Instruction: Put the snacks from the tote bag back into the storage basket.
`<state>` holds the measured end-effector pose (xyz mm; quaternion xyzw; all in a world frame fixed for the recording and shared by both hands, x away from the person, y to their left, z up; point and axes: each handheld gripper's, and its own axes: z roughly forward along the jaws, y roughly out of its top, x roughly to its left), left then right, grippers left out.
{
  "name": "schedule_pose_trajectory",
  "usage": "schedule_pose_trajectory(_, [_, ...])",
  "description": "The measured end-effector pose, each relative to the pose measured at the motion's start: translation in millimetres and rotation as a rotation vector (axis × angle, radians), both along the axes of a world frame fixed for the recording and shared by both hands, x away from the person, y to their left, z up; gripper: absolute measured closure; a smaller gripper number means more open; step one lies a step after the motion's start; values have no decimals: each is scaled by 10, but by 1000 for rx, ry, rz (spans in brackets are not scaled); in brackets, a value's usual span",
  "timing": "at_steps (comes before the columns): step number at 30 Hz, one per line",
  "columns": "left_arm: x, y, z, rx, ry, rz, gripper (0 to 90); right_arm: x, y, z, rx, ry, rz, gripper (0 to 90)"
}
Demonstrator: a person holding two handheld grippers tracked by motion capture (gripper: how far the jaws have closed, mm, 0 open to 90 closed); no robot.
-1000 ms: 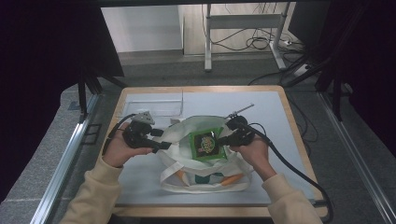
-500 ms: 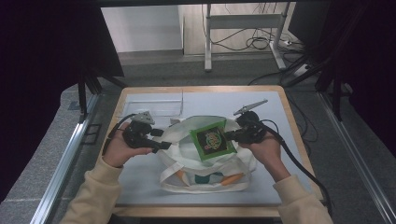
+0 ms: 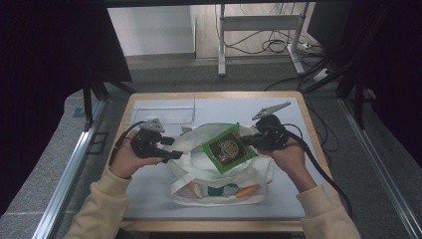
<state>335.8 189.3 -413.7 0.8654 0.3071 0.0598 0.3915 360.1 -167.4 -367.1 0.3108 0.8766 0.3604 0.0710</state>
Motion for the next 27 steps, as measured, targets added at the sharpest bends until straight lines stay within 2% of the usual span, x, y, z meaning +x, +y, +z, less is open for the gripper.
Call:
schedule_pose_trajectory(7, [-6,12,18,-4,-8,3,357,48,-3,22,5,-21,38,889])
schedule_pose_trajectory(10, [-3,15,38,11,-17,-6,357,77,0,18,10,-26,53,889])
schedule_pose_trajectory(11, [-6,5,41,-2,-20,-2,356,92,-1,17,13,-30,62,889])
schedule_pose_trajectory(15, [-8,-8,76,-4,-29,-7,357,135,-12,21,20,-44,87,889])
schedule_pose_trajectory(22, [4,-97,100,-7,-31,-19,355,183,-9,16,26,-55,130,890])
schedule_pose_trajectory(27, [18,-182,151,-7,-38,-48,355,199,-25,61,33,-73,152,890])
